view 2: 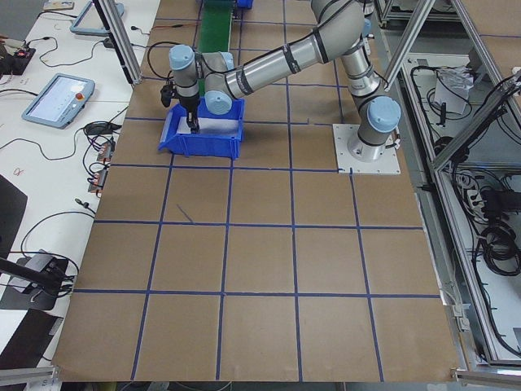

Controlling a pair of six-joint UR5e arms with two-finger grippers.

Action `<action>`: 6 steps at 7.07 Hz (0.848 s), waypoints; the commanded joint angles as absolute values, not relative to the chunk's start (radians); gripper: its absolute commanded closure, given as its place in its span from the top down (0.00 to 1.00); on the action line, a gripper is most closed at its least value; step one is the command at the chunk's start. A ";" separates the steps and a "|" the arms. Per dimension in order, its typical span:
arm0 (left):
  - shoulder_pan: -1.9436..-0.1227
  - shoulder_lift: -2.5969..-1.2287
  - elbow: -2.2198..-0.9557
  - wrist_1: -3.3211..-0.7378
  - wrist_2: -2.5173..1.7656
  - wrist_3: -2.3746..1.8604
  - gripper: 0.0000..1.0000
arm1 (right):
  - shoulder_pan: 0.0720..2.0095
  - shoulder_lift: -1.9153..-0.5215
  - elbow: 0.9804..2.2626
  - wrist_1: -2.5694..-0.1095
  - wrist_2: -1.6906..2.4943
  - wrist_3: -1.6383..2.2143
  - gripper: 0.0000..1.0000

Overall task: Transport two buttons from left to right
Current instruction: 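Grasp the red button with the left gripper and lift it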

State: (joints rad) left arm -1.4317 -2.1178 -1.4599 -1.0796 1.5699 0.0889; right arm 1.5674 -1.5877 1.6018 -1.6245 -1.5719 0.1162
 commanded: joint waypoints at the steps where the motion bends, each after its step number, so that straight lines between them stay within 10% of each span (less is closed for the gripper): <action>1: -1.433 -2.054 -1.456 -1.113 1.575 0.086 0.36 | 1.568 -1.588 1.603 -1.624 -1.572 0.117 1.00; 6: -1.552 -1.861 -1.440 -1.312 1.540 -0.038 0.37 | 1.566 -1.588 1.605 -1.624 -1.572 0.115 1.00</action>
State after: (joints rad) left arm -1.5006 -1.8664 -1.4452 -1.3159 1.5513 0.0122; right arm 1.5663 -1.5876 1.6037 -1.6245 -1.5723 0.1151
